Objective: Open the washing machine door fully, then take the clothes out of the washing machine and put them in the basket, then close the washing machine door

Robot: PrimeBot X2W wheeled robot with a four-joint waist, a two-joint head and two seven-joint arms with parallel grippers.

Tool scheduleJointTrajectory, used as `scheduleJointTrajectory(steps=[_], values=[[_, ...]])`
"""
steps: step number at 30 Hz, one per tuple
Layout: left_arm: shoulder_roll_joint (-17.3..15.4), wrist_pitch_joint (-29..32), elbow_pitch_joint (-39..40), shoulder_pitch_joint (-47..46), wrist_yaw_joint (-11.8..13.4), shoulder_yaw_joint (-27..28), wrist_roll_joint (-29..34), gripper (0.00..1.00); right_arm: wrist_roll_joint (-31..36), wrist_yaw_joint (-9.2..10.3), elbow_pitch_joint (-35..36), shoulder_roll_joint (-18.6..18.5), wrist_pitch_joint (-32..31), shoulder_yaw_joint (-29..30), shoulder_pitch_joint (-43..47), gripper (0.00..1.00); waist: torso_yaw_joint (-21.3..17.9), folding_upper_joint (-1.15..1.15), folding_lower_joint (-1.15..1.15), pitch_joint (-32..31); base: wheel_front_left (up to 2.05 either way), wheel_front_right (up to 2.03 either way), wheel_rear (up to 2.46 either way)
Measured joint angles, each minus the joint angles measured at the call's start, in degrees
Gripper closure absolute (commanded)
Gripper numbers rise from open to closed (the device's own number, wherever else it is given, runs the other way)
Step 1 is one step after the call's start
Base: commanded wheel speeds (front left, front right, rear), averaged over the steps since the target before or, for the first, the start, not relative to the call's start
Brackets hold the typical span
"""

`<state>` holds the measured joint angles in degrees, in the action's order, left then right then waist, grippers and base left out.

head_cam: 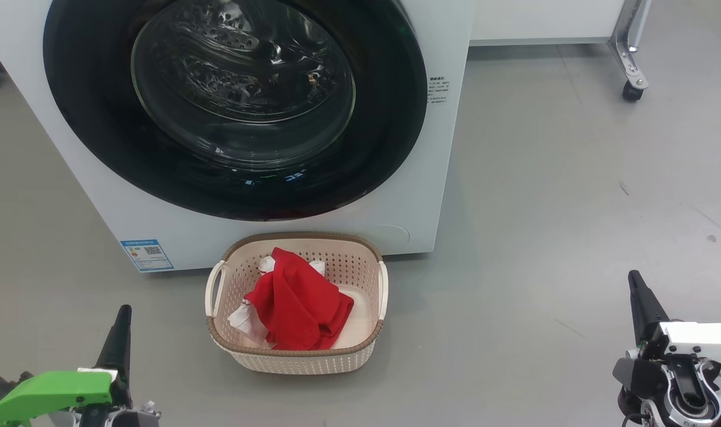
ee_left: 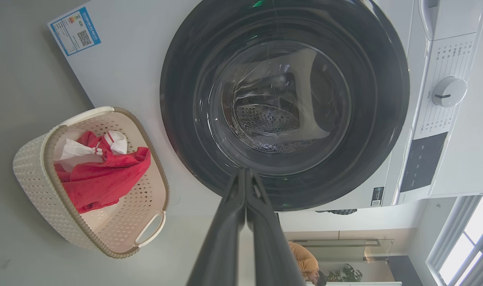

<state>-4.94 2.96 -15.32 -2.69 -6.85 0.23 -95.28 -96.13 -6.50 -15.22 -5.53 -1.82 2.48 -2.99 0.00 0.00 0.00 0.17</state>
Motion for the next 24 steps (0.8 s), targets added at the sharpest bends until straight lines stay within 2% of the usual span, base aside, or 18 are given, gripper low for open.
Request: scheduleJointTrajectory(steps=[24], values=[[0.03,0.0,-0.4,-0.05,-0.02,0.14,-0.01,1.0,0.0,-0.18,-0.34,0.02,-0.41,0.16,-0.07,1.0,0.0,0.0,0.0,-0.02,0.0,0.0,0.0]])
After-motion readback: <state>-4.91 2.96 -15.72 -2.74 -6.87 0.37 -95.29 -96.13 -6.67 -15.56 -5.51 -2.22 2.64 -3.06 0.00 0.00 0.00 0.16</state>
